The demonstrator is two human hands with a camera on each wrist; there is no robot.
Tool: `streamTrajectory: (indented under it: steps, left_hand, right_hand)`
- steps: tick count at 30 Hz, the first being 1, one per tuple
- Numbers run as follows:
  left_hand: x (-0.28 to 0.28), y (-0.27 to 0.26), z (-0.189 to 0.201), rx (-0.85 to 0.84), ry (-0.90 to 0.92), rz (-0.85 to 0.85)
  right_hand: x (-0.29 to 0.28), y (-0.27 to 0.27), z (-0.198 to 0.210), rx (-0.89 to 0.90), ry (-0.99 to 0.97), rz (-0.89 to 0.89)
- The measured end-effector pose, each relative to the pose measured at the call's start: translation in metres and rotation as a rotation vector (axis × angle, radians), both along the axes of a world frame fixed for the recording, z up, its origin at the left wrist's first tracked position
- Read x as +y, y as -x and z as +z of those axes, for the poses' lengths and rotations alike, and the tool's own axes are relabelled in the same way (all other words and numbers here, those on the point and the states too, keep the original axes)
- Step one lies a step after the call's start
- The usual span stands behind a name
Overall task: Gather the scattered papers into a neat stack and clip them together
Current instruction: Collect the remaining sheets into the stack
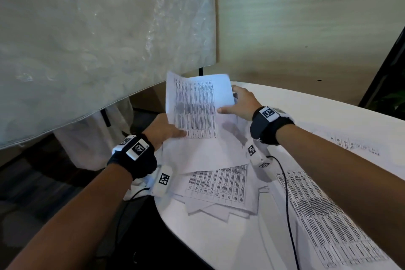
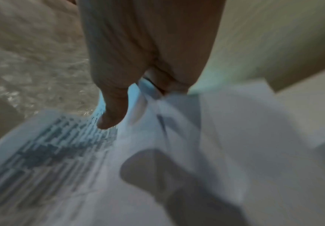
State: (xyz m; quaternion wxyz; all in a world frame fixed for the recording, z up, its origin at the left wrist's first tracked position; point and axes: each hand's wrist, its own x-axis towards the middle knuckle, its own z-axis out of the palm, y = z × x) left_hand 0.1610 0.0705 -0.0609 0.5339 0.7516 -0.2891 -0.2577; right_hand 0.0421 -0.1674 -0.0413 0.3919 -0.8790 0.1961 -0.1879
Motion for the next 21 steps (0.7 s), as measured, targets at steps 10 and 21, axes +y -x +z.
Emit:
streamTrajectory:
  steps: [10,21]
  left_hand:
    - [0.022,-0.012,0.009,0.087,0.229,0.009]
    - [0.001,-0.008,0.002,0.063,-0.061,-0.152]
  right_hand:
    - [-0.053,0.041,-0.013,0.259,-0.196,-0.001]
    - [-0.039,0.054,0.004,-0.11,-0.465,0.049]
